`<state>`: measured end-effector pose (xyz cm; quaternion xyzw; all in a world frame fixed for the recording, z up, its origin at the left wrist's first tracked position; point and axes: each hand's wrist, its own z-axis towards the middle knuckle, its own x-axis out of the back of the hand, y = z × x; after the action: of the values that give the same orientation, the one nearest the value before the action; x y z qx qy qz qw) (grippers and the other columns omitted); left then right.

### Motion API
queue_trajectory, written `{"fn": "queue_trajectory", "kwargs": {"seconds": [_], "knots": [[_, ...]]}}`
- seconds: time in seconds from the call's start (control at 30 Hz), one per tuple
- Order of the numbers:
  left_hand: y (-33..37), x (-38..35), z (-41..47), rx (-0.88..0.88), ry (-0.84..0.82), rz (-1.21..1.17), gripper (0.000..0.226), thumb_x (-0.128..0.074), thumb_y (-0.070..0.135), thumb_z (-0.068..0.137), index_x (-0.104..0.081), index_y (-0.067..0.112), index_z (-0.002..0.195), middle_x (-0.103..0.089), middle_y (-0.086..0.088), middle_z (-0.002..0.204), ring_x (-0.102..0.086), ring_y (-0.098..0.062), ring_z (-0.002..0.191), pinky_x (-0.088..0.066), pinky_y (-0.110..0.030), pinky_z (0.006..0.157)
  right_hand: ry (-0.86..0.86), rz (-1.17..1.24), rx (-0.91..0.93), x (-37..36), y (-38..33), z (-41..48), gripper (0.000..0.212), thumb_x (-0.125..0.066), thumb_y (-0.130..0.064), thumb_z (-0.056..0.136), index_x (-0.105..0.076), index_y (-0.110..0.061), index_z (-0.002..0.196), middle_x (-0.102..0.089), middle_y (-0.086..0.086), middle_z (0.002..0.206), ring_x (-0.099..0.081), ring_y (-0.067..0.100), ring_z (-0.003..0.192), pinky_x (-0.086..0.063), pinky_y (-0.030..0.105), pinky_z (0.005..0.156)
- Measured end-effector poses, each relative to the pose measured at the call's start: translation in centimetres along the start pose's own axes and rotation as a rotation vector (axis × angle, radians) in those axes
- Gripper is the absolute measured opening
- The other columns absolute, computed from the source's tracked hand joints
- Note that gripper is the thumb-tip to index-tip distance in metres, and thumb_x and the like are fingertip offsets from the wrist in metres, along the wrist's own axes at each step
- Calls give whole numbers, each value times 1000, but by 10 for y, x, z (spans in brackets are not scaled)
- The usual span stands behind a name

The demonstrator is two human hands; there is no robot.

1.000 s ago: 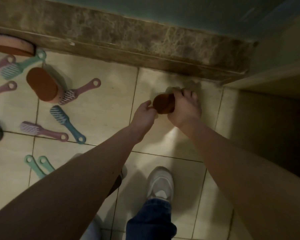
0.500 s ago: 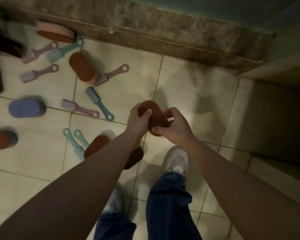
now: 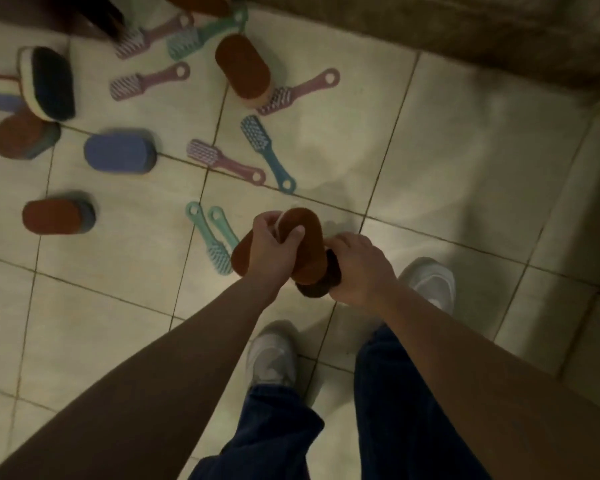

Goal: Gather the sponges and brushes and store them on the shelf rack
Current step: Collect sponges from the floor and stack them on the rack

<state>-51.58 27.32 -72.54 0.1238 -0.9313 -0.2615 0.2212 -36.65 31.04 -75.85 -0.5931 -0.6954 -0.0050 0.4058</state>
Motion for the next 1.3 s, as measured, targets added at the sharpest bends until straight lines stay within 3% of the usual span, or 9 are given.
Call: {"fn": "queue_trajectory", "kwargs": {"seconds": [0.17, 0.27, 0.33, 0.43, 0.6, 0.73, 0.93, 1.17, 1.3], "knots": [[-18, 0, 1, -1, 7, -29, 36, -63, 25, 92, -45, 24, 123, -56, 5, 112, -55, -13, 102, -49, -35, 91, 41, -227, 33, -28, 8, -4, 86, -77, -25, 71, -32, -29, 145, -27, 3, 151, -23, 24, 139, -29, 38, 112], [-22, 0, -2, -10, 3, -49, 35, -62, 26, 92, -46, 27, 123, -54, 13, 105, -53, -4, 95, -47, -32, 87, 116, -308, 23, -31, 11, -7, 74, -71, -25, 76, -36, -23, 141, -29, 5, 150, -29, 24, 136, -33, 38, 108], [-22, 1, -8, -8, 2, -55, 37, -60, 26, 93, -46, 25, 127, -53, 10, 110, -52, -5, 97, -47, -32, 86, 152, -295, -46, -27, 10, -11, 65, -70, -27, 76, -41, -19, 133, -37, 6, 142, -40, 22, 124, -42, 35, 96], [-13, 4, -21, 1, -9, -59, 42, -58, 26, 94, -44, 23, 133, -50, 6, 117, -51, -7, 97, -47, -26, 75, 125, -176, -150, -10, 4, -21, 48, -69, -26, 78, -46, -17, 120, -53, 5, 120, -51, 21, 104, -49, 33, 75], [25, 5, -58, 17, 3, -58, 44, -57, 27, 95, -43, 21, 136, -50, 5, 116, -49, 0, 88, -45, -25, 68, 189, 71, -293, 31, -16, -58, 52, -70, -32, 80, -47, -17, 124, -53, 3, 109, -54, 20, 97, -53, 36, 74], [71, 8, -101, 16, 12, -48, 42, -57, 28, 95, -44, 21, 134, -50, 2, 119, -51, -15, 97, -46, -33, 80, 220, 146, -354, 82, -39, -97, 36, -67, -31, 79, -55, -19, 111, -49, 2, 105, -52, 17, 84, -42, 28, 61], [155, 25, -177, -25, 0, -22, 43, -54, 35, 95, -45, 24, 135, -52, 0, 122, -51, -22, 108, -46, -44, 96, 372, 352, -475, 172, -88, -170, 38, -67, -33, 79, -51, -16, 109, -53, 3, 105, -57, 22, 93, -55, 39, 74], [264, 57, -282, -127, -49, -78, 32, -53, 37, 94, -49, 24, 124, -53, 2, 110, -51, -5, 81, -39, -23, 62, 563, 789, -505, 269, -166, -276, 33, -62, -36, 81, -49, -15, 103, -60, 7, 104, -63, 23, 85, -57, 45, 77], [313, 77, -341, -162, -84, -82, 36, -53, 39, 93, -47, 22, 124, -57, -3, 116, -56, -14, 92, -42, -27, 70, 688, 979, -472, 320, -204, -338, 33, -63, -34, 81, -49, -13, 103, -60, 6, 100, -63, 20, 84, -57, 45, 78]]}}
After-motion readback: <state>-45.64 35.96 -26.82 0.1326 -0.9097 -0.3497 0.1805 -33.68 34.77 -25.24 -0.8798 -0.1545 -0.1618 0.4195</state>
